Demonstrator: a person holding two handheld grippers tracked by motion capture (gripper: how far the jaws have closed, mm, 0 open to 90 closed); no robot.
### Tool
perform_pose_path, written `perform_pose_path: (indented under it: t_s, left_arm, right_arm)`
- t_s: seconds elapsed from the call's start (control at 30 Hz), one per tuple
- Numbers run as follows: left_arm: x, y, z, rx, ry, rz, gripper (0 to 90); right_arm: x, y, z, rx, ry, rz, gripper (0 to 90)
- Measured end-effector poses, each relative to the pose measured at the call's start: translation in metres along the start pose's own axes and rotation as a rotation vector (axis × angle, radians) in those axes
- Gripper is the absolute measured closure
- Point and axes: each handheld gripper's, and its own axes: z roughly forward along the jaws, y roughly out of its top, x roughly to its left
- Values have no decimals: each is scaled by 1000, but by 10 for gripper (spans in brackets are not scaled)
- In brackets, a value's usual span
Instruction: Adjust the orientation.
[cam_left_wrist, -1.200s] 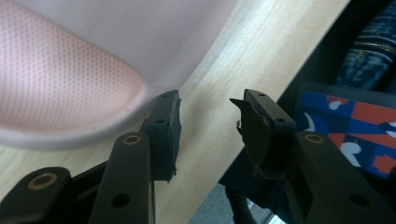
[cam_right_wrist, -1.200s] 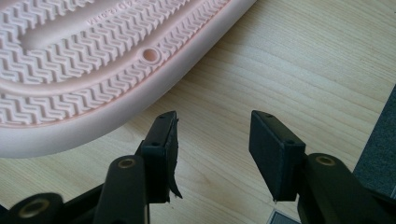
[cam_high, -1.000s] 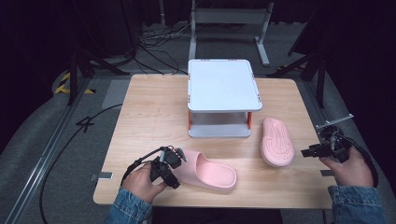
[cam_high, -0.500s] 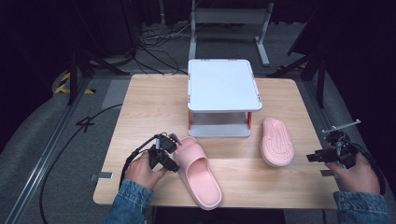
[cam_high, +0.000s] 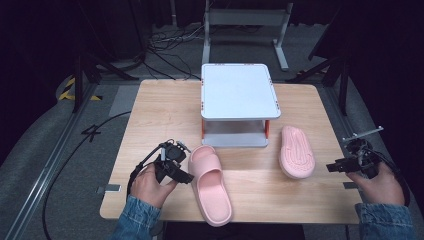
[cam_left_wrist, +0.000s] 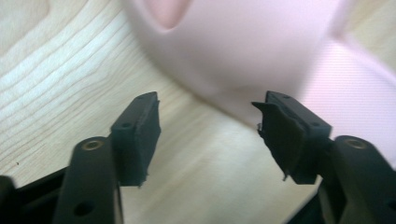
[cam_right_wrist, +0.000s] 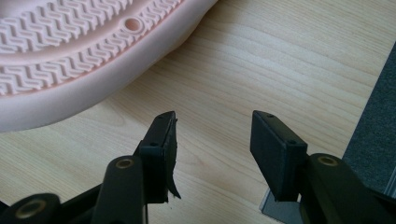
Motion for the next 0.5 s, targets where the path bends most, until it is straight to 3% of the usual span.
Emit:
perform_pose_path:
  t_s: [0.03,0.1,0.2,0.27,0.5]
  left_arm:
    - [0,0,0,0,0,0,340]
    - [-13,1,-3,-13,14,31,326]
    - [-25,3,6,-14,43,40,281]
    - [-27,5,15,1,47,27,275]
    - [-30,9,36,49,149,10,303]
  right_arm:
    - [0,0,0,0,0,0,512]
    - [1,2,1,-1,0,-7,509]
    - [3,5,1,-3,0,-13,507]
    - [4,6,2,-2,-1,-18,505]
    - [4,7,4,4,1,-24,498]
